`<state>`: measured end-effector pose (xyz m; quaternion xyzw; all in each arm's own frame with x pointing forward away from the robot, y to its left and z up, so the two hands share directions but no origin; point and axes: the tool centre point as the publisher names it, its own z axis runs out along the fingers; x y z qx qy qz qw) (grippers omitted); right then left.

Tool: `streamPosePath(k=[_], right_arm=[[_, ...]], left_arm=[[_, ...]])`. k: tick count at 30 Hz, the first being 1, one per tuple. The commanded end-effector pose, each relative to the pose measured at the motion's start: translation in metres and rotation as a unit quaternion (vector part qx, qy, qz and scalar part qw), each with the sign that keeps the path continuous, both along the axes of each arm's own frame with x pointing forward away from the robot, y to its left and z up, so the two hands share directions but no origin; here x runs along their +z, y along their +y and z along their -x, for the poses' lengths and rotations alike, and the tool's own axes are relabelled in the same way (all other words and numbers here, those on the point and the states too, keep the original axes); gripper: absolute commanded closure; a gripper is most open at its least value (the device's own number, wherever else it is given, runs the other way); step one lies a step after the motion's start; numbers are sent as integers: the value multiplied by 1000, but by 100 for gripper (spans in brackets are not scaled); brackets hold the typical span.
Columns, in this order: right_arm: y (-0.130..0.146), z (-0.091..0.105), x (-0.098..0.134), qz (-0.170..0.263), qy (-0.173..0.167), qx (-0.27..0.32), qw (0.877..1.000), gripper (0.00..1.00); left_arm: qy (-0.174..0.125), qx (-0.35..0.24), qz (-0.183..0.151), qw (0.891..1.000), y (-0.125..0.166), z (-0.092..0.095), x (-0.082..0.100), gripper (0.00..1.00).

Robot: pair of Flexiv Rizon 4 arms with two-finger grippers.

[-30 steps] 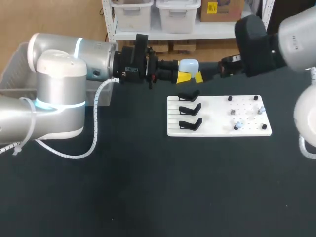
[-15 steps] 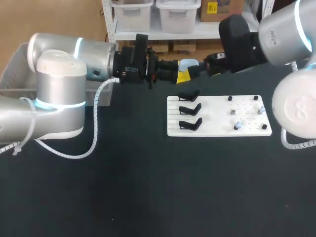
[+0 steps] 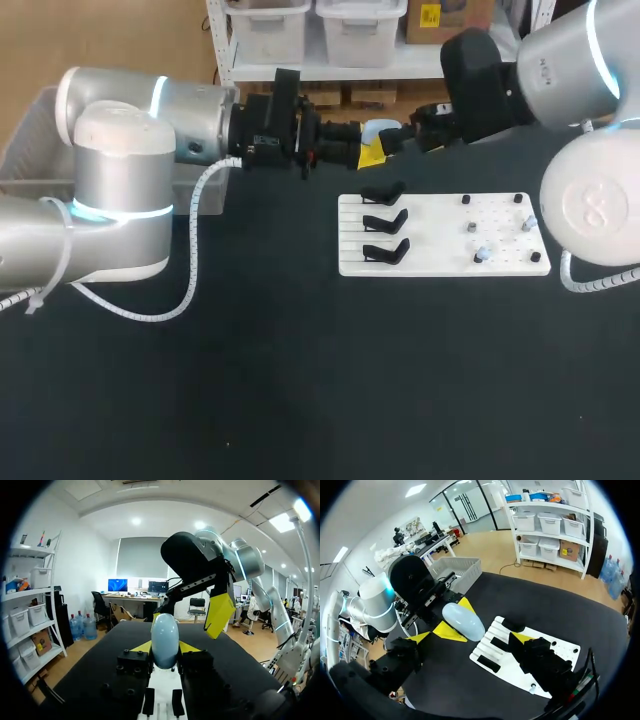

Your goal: Pick up each earbud case from the left stands, insert the matching earbuds, close the lid, and place the case in the box.

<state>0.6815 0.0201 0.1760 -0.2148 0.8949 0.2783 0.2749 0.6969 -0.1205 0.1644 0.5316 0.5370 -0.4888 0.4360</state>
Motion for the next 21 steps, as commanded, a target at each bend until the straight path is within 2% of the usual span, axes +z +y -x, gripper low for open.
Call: streamPosePath(k=[1,21], right_arm=[[1,-2,0,3,1,-3,1000,0],[-5,-12,-4,3,7,-19,1000,0]], left_arm=[[-2,2,2,1000,0,1,-1,100],[-2,2,2,1000,0,1,-1,100]])
